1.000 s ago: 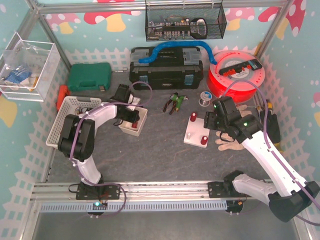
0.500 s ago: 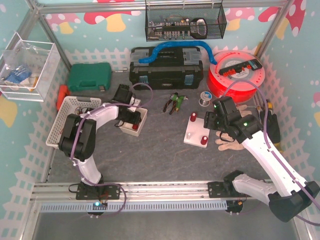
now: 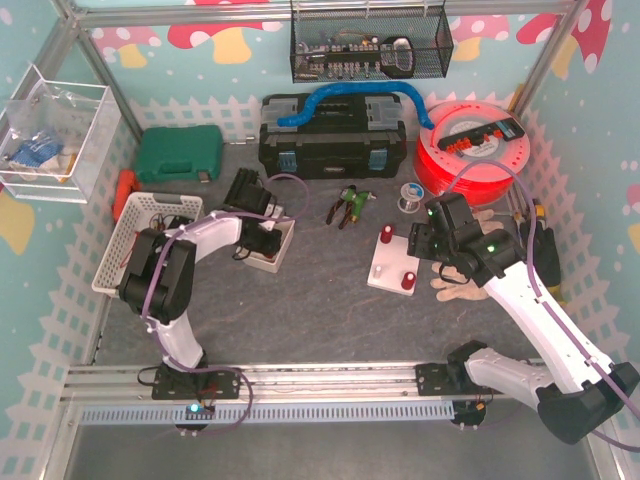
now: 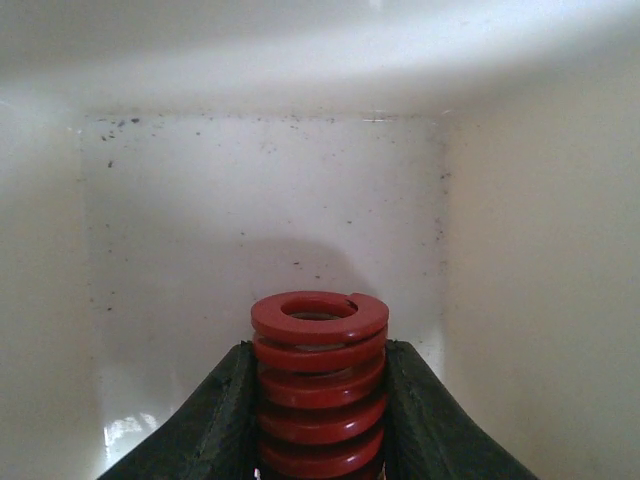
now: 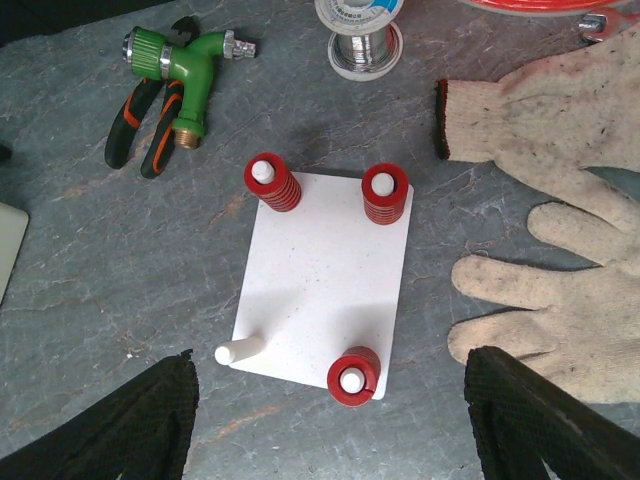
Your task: Install the large spring
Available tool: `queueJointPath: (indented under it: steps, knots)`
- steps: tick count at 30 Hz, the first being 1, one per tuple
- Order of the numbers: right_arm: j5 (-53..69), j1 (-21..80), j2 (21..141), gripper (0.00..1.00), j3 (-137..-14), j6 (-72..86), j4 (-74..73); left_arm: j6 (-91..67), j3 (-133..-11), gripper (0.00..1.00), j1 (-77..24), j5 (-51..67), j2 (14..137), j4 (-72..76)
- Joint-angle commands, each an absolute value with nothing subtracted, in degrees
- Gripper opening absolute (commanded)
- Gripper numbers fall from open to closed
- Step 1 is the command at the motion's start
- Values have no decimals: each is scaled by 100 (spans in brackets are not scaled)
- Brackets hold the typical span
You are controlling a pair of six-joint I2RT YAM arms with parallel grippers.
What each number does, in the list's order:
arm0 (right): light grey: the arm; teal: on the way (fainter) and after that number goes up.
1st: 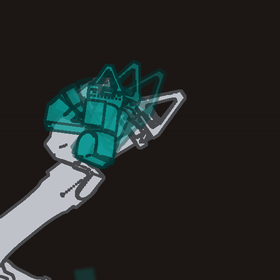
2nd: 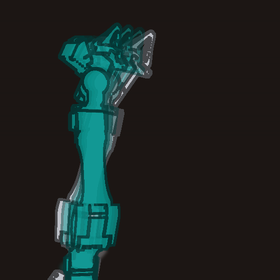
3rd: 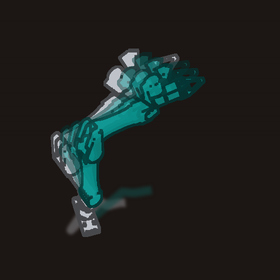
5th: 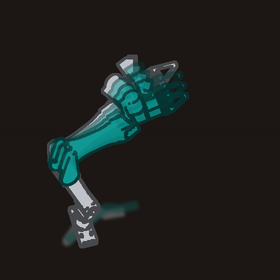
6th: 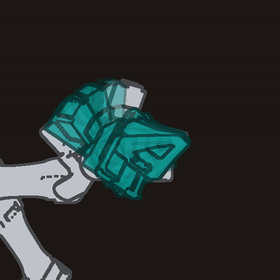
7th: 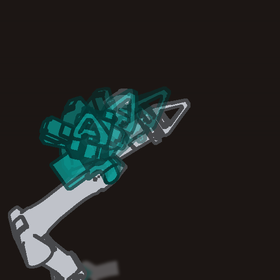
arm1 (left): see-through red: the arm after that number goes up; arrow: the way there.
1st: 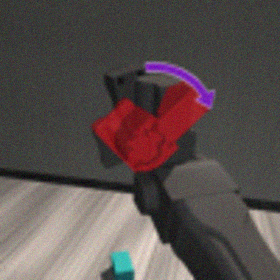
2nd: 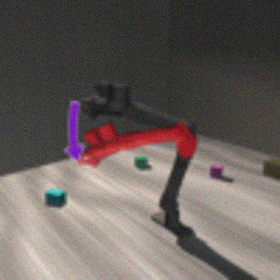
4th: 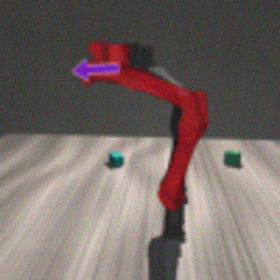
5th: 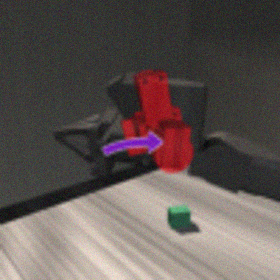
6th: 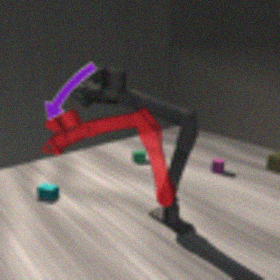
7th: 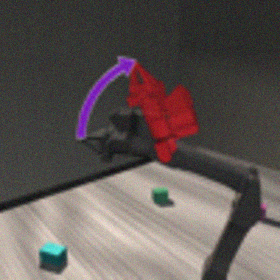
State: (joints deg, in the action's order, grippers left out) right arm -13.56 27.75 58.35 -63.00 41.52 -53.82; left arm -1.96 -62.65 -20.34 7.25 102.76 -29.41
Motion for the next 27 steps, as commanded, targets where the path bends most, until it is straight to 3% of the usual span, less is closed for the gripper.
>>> queueJointPath:
  steps: [1,6,15,21,27]
  knots:
    - [-1432,2742,5751,74,-6291,4253,-5440,-154,-6343,21,-2041,534,9995,-2859]
    - [-1473,2744,5744,74,-6369,4232,-5440,-61,-6521,13,-2035,606,9595,-2865]
    - [-1027,2742,5593,71,-6303,4336,-5080,313,-6658,11,-2039,972,8576,-2640]
    - [-42,2737,6061,71,-6744,3801,-4766,681,-6264,9,-2096,2222,7937,-1914]
    - [1162,2748,6861,66,-7272,3612,-4572,1291,-5538,8,-2764,3247,7565,-1010]
